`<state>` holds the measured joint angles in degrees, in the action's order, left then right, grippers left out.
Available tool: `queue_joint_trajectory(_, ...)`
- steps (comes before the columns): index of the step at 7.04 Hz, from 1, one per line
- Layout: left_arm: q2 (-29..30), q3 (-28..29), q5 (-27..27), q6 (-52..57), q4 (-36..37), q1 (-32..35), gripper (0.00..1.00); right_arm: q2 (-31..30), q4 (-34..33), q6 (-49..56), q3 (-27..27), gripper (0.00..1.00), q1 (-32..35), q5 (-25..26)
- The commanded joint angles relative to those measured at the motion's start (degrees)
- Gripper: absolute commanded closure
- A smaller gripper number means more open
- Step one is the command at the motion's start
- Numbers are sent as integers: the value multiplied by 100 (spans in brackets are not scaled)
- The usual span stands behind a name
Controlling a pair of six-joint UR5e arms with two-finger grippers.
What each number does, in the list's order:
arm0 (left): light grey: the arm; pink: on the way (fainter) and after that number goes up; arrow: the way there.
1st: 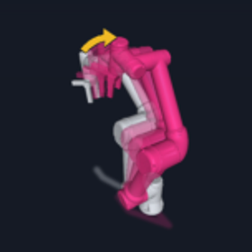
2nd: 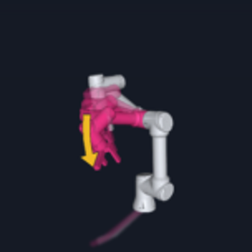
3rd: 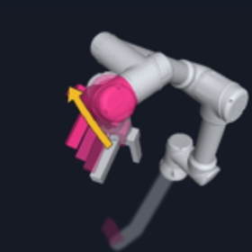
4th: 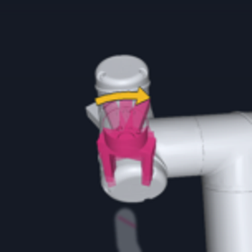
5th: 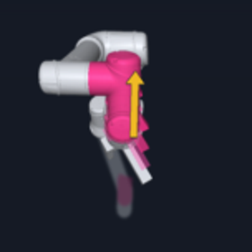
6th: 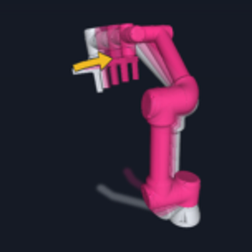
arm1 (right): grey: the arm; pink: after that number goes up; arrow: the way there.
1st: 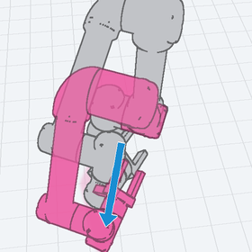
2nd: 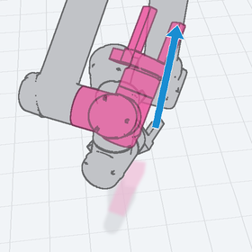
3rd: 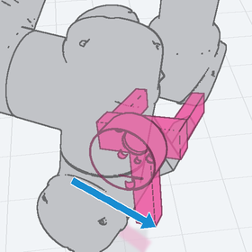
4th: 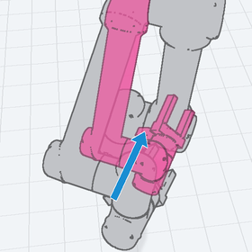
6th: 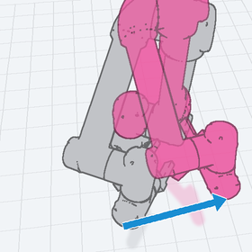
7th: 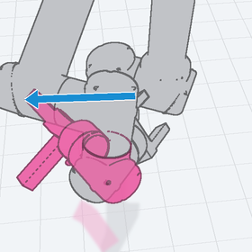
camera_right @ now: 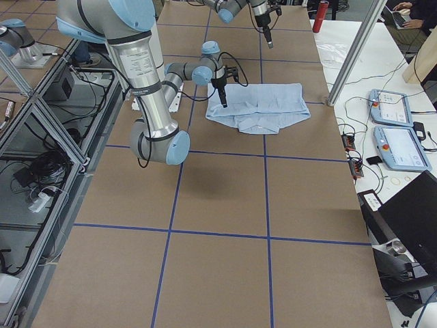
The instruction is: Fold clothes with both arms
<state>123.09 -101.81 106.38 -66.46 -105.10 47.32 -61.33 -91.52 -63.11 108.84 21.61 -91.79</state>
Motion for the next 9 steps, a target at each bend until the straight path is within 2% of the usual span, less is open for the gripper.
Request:
queue_joint_trajectory(1, -118, -278, 40, -33, 245, -144, 0, 94, 28, 369, -213, 0, -358, 345)
queue_joint_trajectory(2, -145, -278, 40, -33, 245, -144, 0, 252, 37, 369, -440, 0, -438, 355)
queue_joint_trajectory(3, -188, -226, 40, -33, 245, -153, 0, 305, 107, 370, -599, 1, -508, 572)
queue_joint_trajectory(4, -206, -191, 32, -25, 236, -162, 0, 323, 560, 422, -801, 6, -552, 731)
queue_joint_trajectory(5, -206, -182, 32, -25, 236, -171, 0, 341, 895, 518, -1038, 17, -553, 750)
queue_joint_trajectory(6, -276, -164, 32, -25, 184, -197, 0, 341, 951, 528, -1066, 36, -553, 741)
queue_joint_trajectory(7, -312, -164, 32, -33, 174, -215, 0, 341, 943, 536, -1058, 49, -553, 741)
queue_joint_trajectory(9, -312, -164, 32, -33, 174, -241, 0, 315, 925, 616, -944, 54, -535, 706)
